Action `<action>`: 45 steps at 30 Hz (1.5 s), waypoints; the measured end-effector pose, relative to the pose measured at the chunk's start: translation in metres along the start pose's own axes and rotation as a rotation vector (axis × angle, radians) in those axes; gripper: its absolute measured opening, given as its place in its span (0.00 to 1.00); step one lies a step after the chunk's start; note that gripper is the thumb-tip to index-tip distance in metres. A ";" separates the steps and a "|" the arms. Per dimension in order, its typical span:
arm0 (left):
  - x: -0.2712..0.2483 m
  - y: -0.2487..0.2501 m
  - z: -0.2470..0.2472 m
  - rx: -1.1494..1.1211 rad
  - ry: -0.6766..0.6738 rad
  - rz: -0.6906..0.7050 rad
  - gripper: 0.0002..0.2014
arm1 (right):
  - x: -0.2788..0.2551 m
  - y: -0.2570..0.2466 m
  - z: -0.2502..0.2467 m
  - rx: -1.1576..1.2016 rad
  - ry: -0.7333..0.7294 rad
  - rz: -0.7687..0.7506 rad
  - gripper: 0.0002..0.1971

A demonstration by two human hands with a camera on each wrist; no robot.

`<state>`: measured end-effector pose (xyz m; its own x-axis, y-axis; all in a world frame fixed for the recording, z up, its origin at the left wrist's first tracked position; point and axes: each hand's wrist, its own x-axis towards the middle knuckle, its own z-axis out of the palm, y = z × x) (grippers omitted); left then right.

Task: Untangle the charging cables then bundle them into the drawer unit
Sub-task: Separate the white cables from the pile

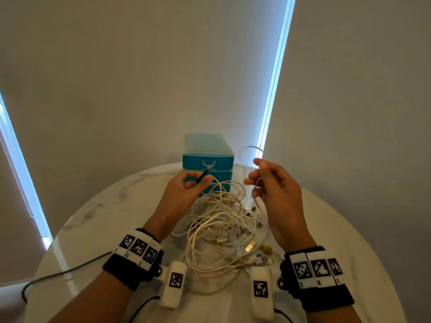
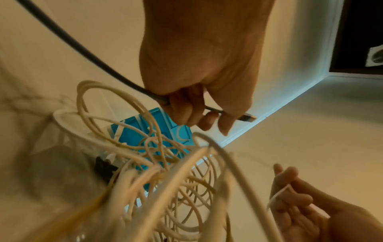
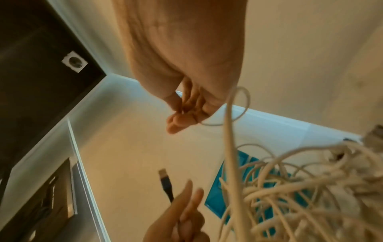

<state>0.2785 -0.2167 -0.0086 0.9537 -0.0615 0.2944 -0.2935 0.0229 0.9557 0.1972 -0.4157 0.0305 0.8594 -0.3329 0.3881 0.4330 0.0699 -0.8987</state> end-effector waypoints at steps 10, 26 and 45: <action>-0.024 0.012 0.018 0.278 -0.626 0.176 0.10 | 0.001 0.001 0.005 0.644 -0.109 0.279 0.09; -0.004 0.019 -0.012 -0.218 0.067 0.204 0.11 | -0.018 0.012 0.017 -0.501 -0.685 0.280 0.18; -0.023 0.017 0.009 0.090 -0.439 0.162 0.11 | 0.013 0.023 -0.013 0.513 -0.086 0.338 0.18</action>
<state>0.2509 -0.2241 0.0006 0.7831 -0.4805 0.3948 -0.4591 -0.0183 0.8882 0.2148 -0.4308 0.0125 0.9815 -0.1381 0.1329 0.1900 0.6087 -0.7703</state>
